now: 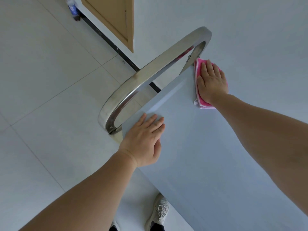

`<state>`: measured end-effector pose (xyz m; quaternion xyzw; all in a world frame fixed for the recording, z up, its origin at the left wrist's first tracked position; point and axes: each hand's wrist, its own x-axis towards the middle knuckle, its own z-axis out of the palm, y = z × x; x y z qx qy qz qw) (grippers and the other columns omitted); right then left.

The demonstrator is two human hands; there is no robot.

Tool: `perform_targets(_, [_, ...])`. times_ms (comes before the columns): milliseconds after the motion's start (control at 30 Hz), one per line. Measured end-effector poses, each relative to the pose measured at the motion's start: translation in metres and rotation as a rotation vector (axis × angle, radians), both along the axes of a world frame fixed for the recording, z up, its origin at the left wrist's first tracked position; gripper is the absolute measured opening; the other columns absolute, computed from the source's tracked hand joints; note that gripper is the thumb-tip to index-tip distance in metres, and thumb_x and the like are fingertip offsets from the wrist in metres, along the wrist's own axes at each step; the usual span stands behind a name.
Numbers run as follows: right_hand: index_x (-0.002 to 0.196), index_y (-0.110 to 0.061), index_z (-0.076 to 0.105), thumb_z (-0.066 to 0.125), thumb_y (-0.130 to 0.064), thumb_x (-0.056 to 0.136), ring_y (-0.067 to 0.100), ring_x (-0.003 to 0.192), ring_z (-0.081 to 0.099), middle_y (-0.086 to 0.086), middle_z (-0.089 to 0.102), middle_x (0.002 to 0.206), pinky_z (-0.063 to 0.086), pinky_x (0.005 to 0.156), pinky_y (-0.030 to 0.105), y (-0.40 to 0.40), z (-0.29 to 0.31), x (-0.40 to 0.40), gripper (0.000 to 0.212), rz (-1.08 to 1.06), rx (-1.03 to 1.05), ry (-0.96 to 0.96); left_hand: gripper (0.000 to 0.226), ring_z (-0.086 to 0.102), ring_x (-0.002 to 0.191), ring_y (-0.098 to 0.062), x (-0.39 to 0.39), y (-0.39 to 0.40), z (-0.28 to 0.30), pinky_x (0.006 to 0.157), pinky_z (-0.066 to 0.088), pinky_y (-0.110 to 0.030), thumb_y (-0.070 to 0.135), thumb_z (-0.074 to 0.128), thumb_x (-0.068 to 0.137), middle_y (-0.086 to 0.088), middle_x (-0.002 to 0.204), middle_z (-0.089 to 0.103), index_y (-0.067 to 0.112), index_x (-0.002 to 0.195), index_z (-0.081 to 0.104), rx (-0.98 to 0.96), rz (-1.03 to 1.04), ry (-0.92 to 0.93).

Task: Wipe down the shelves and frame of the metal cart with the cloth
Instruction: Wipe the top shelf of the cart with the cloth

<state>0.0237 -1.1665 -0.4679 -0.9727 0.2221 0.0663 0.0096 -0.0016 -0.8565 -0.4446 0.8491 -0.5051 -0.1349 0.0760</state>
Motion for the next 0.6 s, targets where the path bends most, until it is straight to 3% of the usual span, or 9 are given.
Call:
perform_targets(200, [0.148,-0.020,-0.003,0.001,-0.048,0.092,0.024,0.145,-0.004,0.004,-0.001,0.159,-0.003,0.117,0.041,0.012,0.000,0.010,0.063,0.096,0.021,0.008,0.060,0.032,0.137,-0.023,-0.001,0.001,-0.002,0.116,0.012,-0.039,0.029,0.021,0.083,-0.004,0.146,0.041,0.009,0.133,0.048,0.002,-0.002,0.021])
perform_targets(300, [0.148,-0.024,-0.007,0.000,-0.050,0.093,0.021,0.145,-0.008,0.001,-0.004,0.158,-0.004,0.117,0.040,0.030,0.000,0.004,0.061,0.175,0.036,0.022,0.057,0.037,0.134,-0.023,-0.001,0.001,-0.001,0.116,0.017,-0.040,0.029,0.025,0.083,-0.005,0.143,0.045,0.009,0.129,0.052,-0.024,0.008,0.017])
perform_targets(500, [0.147,-0.024,-0.010,-0.003,-0.053,0.092,0.021,0.144,-0.011,0.002,-0.007,0.158,-0.006,0.116,0.039,0.073,0.000,-0.015,0.063,0.307,0.051,0.040,0.038,0.054,0.115,-0.026,0.001,0.002,0.000,0.108,0.032,-0.047,0.020,0.042,0.077,-0.006,0.122,0.061,0.008,0.106,0.063,-0.160,-0.013,0.050])
perform_targets(600, [0.146,-0.025,-0.014,-0.005,-0.053,0.090,0.020,0.143,-0.013,0.001,-0.009,0.158,-0.008,0.116,0.038,0.083,0.002,-0.027,0.063,0.355,0.052,0.055,0.026,0.058,0.094,-0.027,-0.002,0.007,0.005,0.097,0.041,-0.042,0.011,0.052,0.072,-0.007,0.105,0.065,0.005,0.094,0.065,-0.283,-0.043,0.073])
